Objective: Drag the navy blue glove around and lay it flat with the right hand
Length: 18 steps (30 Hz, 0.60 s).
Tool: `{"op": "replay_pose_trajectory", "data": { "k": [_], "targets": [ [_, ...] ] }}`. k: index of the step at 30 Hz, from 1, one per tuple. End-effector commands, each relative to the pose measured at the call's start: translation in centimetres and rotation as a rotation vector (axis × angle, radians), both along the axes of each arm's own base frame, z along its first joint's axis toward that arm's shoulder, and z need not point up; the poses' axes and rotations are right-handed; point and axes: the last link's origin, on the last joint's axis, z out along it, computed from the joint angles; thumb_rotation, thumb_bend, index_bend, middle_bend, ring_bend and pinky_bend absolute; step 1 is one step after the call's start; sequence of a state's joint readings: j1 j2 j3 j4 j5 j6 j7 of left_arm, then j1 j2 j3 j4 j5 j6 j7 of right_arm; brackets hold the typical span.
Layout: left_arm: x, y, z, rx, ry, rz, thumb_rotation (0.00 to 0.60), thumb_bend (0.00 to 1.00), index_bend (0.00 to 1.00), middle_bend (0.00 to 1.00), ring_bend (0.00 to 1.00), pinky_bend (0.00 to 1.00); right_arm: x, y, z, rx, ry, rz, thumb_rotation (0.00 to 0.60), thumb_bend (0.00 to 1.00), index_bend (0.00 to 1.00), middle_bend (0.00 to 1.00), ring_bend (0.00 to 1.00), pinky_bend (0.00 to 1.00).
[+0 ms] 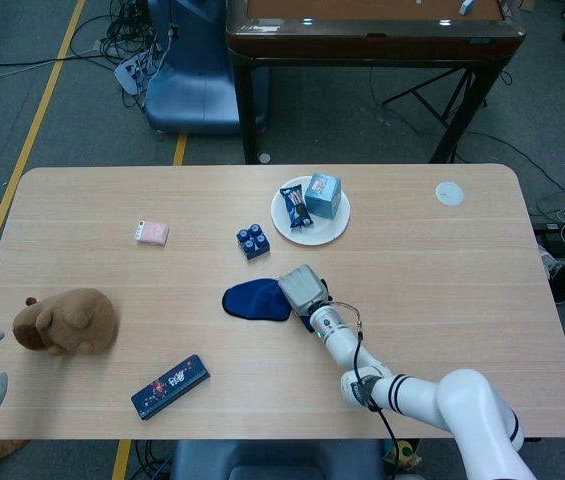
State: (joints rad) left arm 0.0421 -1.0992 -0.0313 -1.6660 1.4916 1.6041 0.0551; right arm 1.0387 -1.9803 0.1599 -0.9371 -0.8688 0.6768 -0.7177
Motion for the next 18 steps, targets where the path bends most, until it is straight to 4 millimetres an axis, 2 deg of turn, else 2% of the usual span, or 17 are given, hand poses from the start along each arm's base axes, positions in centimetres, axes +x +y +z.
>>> {"op": "replay_pose_trajectory", "data": {
  "k": [1,9,18],
  "targets": [
    [0.0,0.0,0.0,0.000,0.001,0.002,0.600,0.41,0.23,0.13,0.19,0.17,1.2,1.5,-1.0,0.057,-0.023,0.034,0.600,0.83,0.74,0.59,0.61,0.85],
    [-0.1,-0.2,0.0,-0.001,0.002,0.009,0.600,0.41,0.23,0.13,0.19,0.17,2.5,3.8,-1.8,0.131,-0.038,0.100,0.600,0.83,0.74,0.59,0.61,0.85],
    [-0.1,-0.1,-0.1,-0.004,0.004,0.008,0.600,0.41,0.23,0.13,0.19,0.17,1.7,1.3,-1.5,0.028,0.017,0.084,0.600,0.83,0.74,0.59,0.62,0.85]
  ]
}}
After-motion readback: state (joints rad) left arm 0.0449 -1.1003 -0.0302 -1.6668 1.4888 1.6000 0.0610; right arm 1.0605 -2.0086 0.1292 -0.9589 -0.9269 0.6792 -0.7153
